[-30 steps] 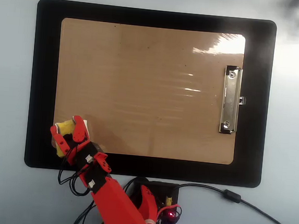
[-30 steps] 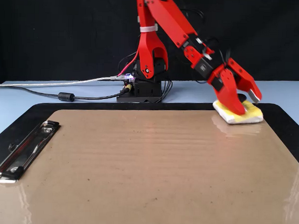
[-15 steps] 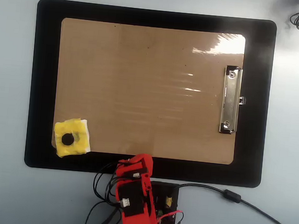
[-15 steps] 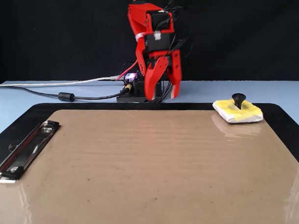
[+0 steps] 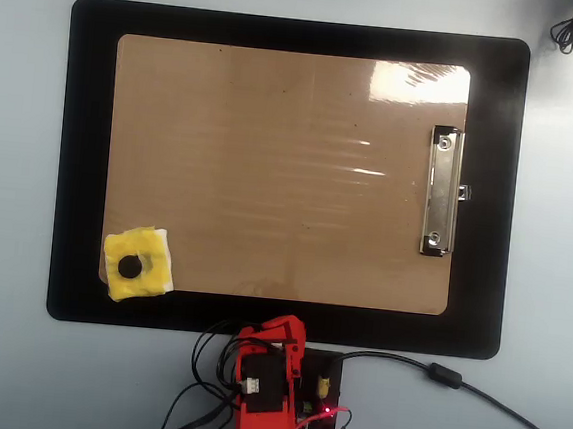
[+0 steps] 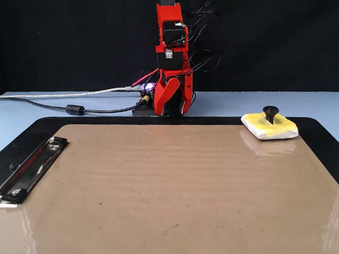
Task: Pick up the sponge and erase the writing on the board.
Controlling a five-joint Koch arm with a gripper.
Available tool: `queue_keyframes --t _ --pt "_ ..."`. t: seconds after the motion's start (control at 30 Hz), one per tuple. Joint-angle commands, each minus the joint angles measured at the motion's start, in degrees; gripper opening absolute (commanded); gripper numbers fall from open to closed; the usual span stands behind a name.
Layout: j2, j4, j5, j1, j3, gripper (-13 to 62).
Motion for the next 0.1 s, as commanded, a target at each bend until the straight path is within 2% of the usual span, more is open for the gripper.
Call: queue_keyframes --t 0.0,0.07 --pt "2.11 0.97 0.18 -0.97 -0.79 34.3" --pt "2.11 0.97 0.18 -0.97 -0.79 34.4"
